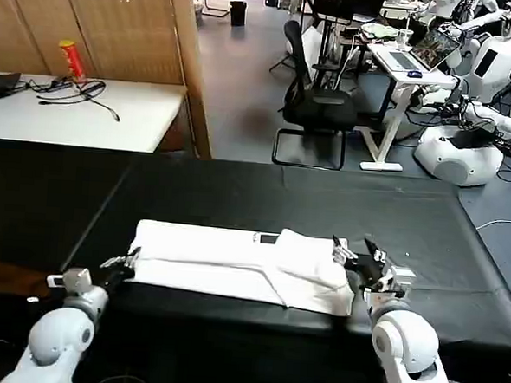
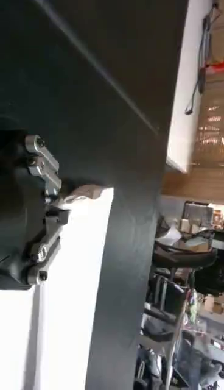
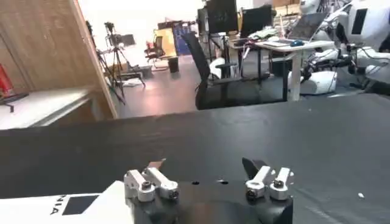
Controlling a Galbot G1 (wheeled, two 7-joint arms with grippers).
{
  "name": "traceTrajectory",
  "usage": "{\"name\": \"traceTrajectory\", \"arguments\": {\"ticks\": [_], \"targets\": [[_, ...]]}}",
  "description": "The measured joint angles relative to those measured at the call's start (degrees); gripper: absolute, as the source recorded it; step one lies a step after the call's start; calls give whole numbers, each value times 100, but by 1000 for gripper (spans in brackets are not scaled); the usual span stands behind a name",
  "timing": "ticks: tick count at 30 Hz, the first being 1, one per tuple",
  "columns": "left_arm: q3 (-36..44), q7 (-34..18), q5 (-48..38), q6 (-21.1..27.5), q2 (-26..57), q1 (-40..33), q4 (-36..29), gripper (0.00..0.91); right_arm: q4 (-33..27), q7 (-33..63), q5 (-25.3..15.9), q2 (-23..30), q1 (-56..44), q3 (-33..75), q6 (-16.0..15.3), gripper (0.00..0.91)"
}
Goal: Fold and organize the clothes.
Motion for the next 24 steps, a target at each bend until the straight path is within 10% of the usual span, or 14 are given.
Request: {"name": "traceTrajectory", "arguments": {"ticks": [11, 24], "targets": [[-331, 204, 1750, -457, 503, 190, -15, 0, 59, 21, 9, -38, -20, 69, -12, 878], [-563, -58, 1157, -486, 1361, 389, -103, 0, 128, -26, -174, 191, -129, 74, 71, 878]]}}
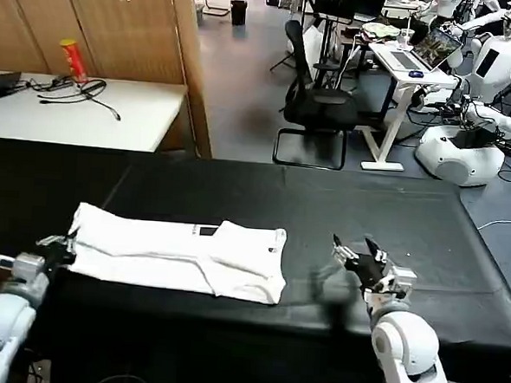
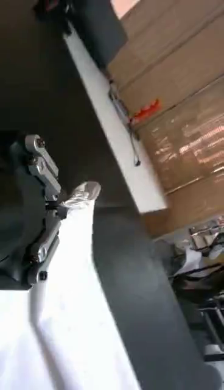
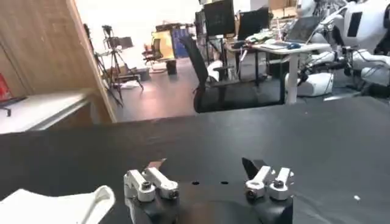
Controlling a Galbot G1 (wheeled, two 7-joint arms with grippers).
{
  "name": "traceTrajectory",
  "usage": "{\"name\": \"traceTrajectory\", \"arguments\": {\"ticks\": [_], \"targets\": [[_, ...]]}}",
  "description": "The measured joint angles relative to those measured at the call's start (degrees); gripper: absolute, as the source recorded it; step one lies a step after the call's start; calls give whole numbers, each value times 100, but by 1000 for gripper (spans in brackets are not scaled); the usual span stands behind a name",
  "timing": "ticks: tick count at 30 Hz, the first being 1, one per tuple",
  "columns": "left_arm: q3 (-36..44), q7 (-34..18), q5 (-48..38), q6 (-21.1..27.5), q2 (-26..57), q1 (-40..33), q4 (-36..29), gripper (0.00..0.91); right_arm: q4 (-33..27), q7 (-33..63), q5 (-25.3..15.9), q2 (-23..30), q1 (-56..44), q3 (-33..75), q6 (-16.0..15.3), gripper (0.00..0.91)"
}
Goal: Fold and organize the clothes.
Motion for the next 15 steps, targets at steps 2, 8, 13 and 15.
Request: {"name": "traceTrajectory", "arguments": {"ticks": [2, 8, 13, 15], "targets": [[109, -57, -156, 113, -91, 39, -183, 0, 21, -64, -99, 16, -54, 43, 69, 878], [627, -261, -1085, 370, -522, -10, -903, 0, 61, -76, -287, 85, -222, 169, 108, 878], [1161, -399, -1905, 403, -800, -251, -1299, 0, 139, -74, -404, 180, -384, 304, 108, 878], [1402, -416, -2015, 406, -888, -376, -1332, 0, 168, -75, -427, 211, -433, 353, 108, 878]]}}
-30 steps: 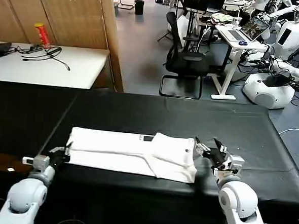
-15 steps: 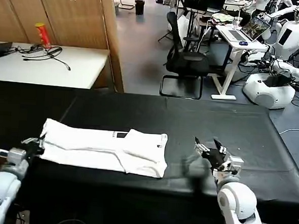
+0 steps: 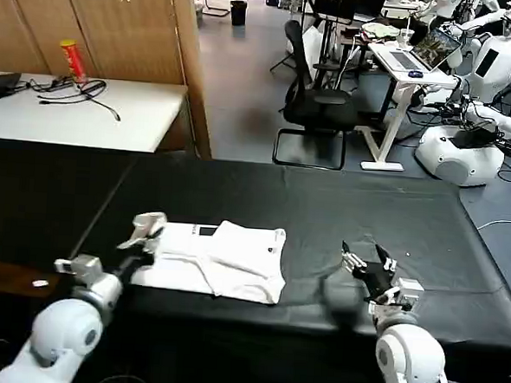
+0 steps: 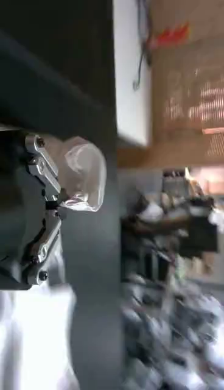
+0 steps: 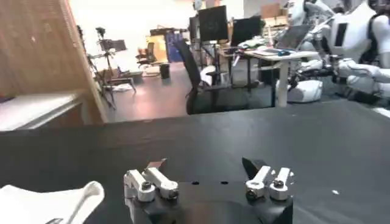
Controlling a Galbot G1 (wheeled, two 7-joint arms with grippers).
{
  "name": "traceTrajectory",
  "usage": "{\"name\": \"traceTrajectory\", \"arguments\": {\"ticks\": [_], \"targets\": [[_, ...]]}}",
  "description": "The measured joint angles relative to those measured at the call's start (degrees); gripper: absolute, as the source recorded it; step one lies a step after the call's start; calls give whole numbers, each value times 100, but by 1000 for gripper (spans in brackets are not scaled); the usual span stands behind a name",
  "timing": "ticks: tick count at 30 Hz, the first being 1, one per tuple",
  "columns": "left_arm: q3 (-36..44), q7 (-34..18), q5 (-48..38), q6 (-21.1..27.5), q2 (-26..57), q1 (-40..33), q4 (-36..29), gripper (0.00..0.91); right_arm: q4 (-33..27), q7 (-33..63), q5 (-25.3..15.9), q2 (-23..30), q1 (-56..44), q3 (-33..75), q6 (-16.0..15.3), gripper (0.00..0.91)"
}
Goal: Fold and organize the clothes.
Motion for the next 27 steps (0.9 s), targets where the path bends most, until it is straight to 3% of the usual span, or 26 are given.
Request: {"name": "traceTrajectory", "arguments": {"ticks": [14, 27], "targets": [[1542, 49, 80, -44, -538, -511, 108, 0, 54, -7, -5, 50, -156, 188, 17, 878], [1903, 57, 336, -145, -1000, -653, 439, 0, 24, -8, -34, 73, -129, 115, 17, 878]]}}
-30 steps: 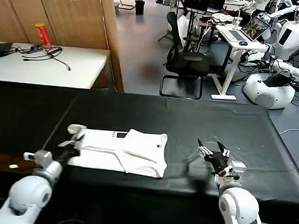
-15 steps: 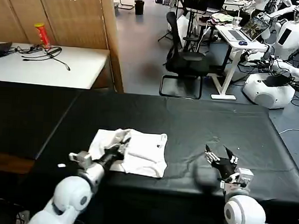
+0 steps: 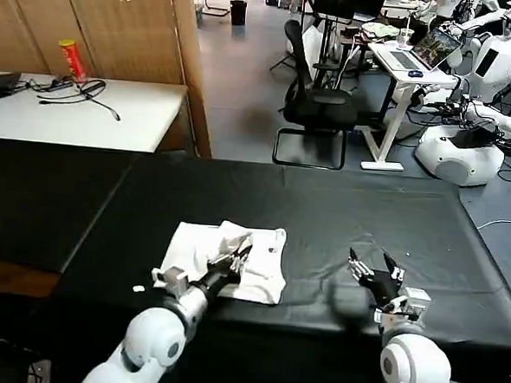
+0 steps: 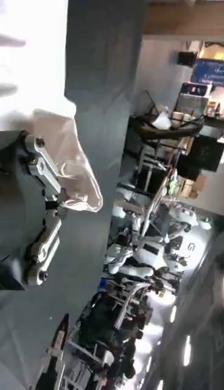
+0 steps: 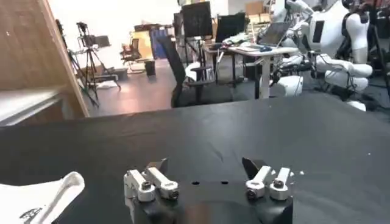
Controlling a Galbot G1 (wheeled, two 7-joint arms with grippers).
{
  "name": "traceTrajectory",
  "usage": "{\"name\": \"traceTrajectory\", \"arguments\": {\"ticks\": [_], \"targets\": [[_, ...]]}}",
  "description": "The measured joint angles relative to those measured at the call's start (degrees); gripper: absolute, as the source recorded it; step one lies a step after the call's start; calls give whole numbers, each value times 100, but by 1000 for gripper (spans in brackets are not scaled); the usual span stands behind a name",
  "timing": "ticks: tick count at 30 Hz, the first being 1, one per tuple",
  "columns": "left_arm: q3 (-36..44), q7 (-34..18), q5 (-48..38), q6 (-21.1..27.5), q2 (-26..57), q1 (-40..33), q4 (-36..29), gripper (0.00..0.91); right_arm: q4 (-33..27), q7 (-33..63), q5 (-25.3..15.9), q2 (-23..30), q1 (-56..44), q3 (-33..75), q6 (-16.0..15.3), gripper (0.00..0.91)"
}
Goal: Fold and organize the clothes.
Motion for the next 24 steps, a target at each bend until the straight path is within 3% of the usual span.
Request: {"name": "traceTrajectory", "arguments": {"ticks": [22, 24], "targets": [[158, 319, 219, -269, -373, -163, 270, 0, -64, 2, -85, 56, 87, -136, -16, 878], [168, 311, 298, -293, -416, -182, 361, 878, -57, -14, -85, 40, 95, -148, -18, 878]]}}
